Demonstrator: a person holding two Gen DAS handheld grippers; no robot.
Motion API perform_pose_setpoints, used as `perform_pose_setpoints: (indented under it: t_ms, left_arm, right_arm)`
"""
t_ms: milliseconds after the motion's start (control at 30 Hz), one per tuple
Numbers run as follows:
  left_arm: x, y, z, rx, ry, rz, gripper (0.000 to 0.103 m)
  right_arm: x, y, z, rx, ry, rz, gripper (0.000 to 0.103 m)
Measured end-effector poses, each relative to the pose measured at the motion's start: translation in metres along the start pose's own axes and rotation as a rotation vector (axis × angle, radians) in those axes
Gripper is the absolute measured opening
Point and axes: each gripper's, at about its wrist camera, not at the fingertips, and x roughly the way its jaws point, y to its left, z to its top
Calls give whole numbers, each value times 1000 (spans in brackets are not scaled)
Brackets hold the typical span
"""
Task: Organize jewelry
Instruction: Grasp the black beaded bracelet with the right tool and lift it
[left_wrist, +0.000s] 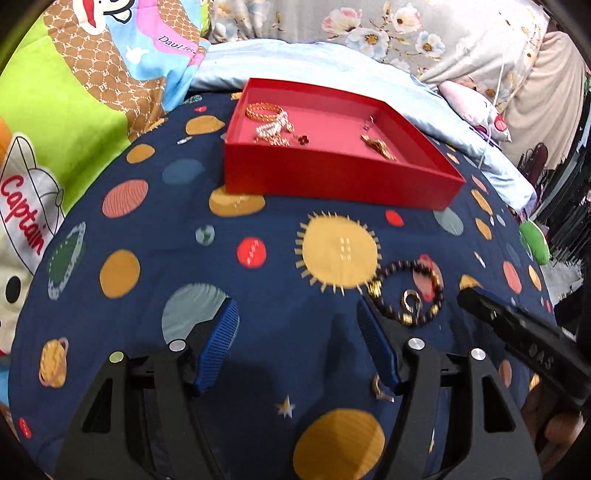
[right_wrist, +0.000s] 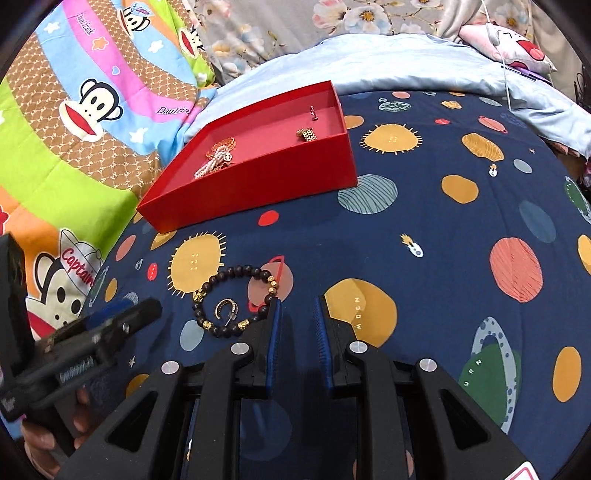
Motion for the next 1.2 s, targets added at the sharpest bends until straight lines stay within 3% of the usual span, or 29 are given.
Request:
perform_pose_setpoints:
  t_ms: [600, 767, 1200]
  left_arm:
    - [-12, -15, -21, 43, 23, -58, 64]
    - [-13, -18, -24, 53, 27, -68, 64]
    - [-14, -29, -30, 70, 29, -87, 64]
  right_arm:
    - [24, 21, 13, -73, 15, -19, 19]
    - [26, 29, 11, -131, 16, -62, 7]
    - [-17, 1, 10, -4, -98, -25, 7]
